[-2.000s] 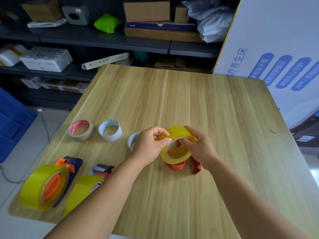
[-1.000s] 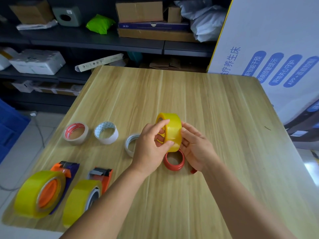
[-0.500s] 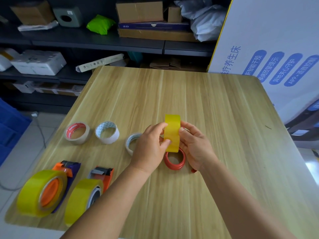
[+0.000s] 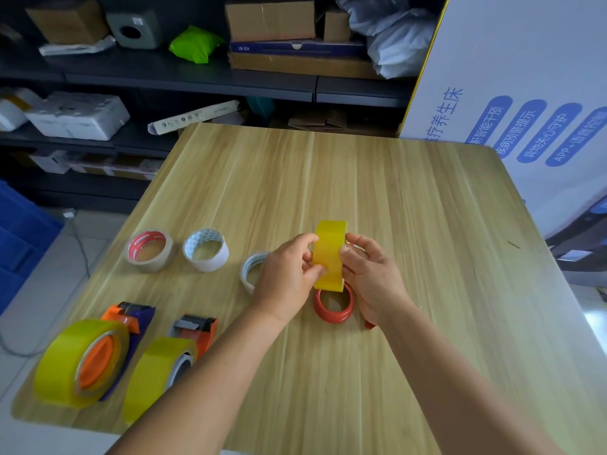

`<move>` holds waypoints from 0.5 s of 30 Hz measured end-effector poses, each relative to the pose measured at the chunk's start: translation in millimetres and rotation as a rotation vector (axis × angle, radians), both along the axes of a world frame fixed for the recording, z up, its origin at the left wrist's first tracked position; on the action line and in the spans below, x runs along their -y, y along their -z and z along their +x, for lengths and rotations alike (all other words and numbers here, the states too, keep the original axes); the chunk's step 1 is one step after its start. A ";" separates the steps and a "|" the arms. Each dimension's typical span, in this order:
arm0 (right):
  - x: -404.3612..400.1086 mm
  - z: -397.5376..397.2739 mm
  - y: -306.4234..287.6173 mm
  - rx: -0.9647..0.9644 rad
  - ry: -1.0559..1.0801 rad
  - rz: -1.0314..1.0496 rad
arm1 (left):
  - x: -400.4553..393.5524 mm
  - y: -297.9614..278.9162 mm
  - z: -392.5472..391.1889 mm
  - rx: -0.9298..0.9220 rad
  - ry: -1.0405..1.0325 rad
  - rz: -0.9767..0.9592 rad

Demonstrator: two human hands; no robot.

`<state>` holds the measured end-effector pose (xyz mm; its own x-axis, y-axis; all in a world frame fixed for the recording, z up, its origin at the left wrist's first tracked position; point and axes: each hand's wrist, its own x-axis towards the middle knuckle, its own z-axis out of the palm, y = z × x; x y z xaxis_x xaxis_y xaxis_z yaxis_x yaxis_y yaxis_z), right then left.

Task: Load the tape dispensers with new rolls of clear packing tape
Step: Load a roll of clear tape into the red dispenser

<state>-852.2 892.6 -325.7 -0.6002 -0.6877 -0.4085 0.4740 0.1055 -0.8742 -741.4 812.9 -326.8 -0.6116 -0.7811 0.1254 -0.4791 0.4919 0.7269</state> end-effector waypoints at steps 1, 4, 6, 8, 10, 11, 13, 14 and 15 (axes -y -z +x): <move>1.4 -0.7 -0.5 0.004 0.010 0.006 | 1.3 -1.3 -0.9 -0.002 0.008 -0.005; 4.6 -1.8 -0.4 0.012 0.031 0.019 | 3.5 -1.9 -2.5 -0.006 0.004 -0.019; 4.2 -2.7 1.2 0.004 0.022 0.026 | 2.3 -1.4 -2.6 0.008 0.001 -0.002; 3.1 -4.0 3.5 -0.009 0.020 0.039 | 1.3 -0.7 -2.3 0.022 -0.008 0.003; 2.5 -5.0 5.1 -0.032 0.017 0.052 | 1.4 -2.2 -1.6 0.010 -0.027 0.031; 2.6 -5.5 6.2 -0.049 0.012 0.058 | 2.5 -3.1 -1.7 -0.002 -0.033 0.059; 2.8 -6.6 8.5 -0.083 0.001 0.072 | 6.4 -4.7 -3.0 -0.001 -0.026 0.091; 2.9 -6.8 9.0 -0.094 -0.007 0.076 | 8.2 -5.4 -3.4 0.008 -0.022 0.091; 3.3 -7.1 10.1 -0.101 -0.016 0.075 | 9.8 -5.6 -4.0 0.015 -0.022 0.090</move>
<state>-859.4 889.2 -335.8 -0.6304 -0.6670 -0.3970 0.3814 0.1792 -0.9068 -745.4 803.1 -321.2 -0.5954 -0.8022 0.0445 -0.5007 0.4137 0.7604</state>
